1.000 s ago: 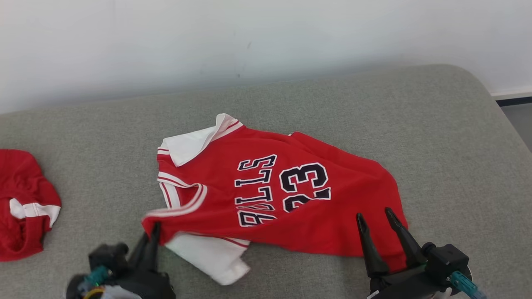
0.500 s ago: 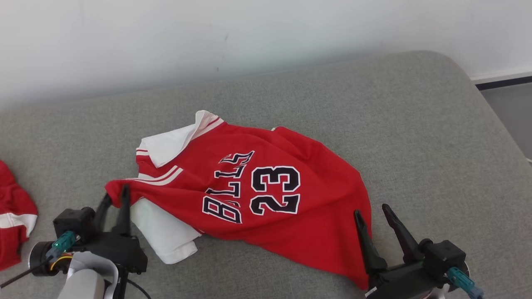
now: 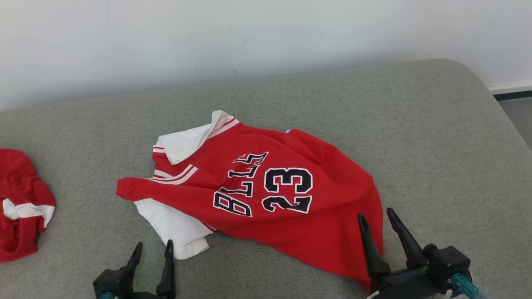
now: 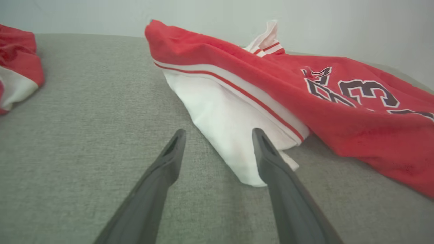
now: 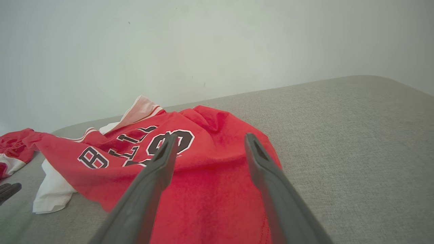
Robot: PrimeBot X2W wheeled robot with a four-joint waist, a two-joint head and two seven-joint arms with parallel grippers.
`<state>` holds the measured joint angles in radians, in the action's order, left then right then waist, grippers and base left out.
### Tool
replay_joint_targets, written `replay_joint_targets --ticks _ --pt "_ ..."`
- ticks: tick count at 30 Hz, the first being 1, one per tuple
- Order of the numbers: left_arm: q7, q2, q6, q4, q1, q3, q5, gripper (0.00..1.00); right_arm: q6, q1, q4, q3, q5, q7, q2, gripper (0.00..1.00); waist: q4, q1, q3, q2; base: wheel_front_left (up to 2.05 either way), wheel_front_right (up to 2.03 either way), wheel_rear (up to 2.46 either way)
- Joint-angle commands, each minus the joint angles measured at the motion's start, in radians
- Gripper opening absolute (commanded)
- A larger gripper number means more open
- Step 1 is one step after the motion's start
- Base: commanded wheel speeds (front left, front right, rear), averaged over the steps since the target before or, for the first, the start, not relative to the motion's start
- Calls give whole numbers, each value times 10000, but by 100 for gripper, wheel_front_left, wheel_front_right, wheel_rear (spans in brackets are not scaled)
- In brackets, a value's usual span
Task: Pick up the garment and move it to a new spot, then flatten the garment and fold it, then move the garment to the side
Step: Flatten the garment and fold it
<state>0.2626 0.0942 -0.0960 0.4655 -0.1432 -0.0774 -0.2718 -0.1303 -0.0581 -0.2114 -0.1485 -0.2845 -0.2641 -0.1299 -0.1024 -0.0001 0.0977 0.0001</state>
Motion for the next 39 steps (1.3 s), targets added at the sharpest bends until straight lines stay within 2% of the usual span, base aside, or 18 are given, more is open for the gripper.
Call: replay_joint_targets --ticks 1,9,10,11,12,17,25,29,32,38,39 --pt "31 -84 -56 240 28 -33 -19 100 -11 -82 15 -99 75 -3 59 100 -111 1 74 -1 0 0 0" --pt "31 -237 -159 1295 -438 -155 -121 100 -11 -188 32 -139 86 -3 -43 100 -411 1 139 -1 0 0 0" --pt "31 -241 -162 1517 -525 -161 -115 93 -11 -178 35 -122 97 -3 -48 100 -421 1 133 -1 0 0 0" --pt "31 -257 -158 1661 -632 -185 -47 31 -11 -163 37 -106 96 -3 -54 100 -425 1 122 -1 0 0 0" --pt "31 -276 -163 1752 -735 -125 -86 0 -11 -141 33 -81 102 -3 -57 100 -412 1 100 -1 0 0 0" --pt "31 -314 -130 1779 -753 79 52 0 -11 -54 83 55 145 -1 -32 100 -180 1 -52 -1 0 0 0" --pt "31 115 226 -335 207 541 745 0 -11 278 124 249 125 -3 147 100 702 1 -386 -1 0 0 0" --pt "-210 222 171 -1081 823 124 1039 0 -11 338 94 244 126 -3 219 100 1026 1 -425 -1 0 0 0" --pt "-543 67 71 -1364 1237 -338 1051 0 -11 257 75 150 159 -3 260 100 1054 1 -415 -1 0 0 0" --pt "-842 -262 -100 -570 1310 -1310 711 0 -11 182 -34 88 140 -3 125 100 775 1 -410 -1 0 0 0" --pt "-845 -295 -116 -366 1246 -1474 715 39 -11 202 -33 105 134 -3 104 100 732 1 -424 -1 0 0 0"
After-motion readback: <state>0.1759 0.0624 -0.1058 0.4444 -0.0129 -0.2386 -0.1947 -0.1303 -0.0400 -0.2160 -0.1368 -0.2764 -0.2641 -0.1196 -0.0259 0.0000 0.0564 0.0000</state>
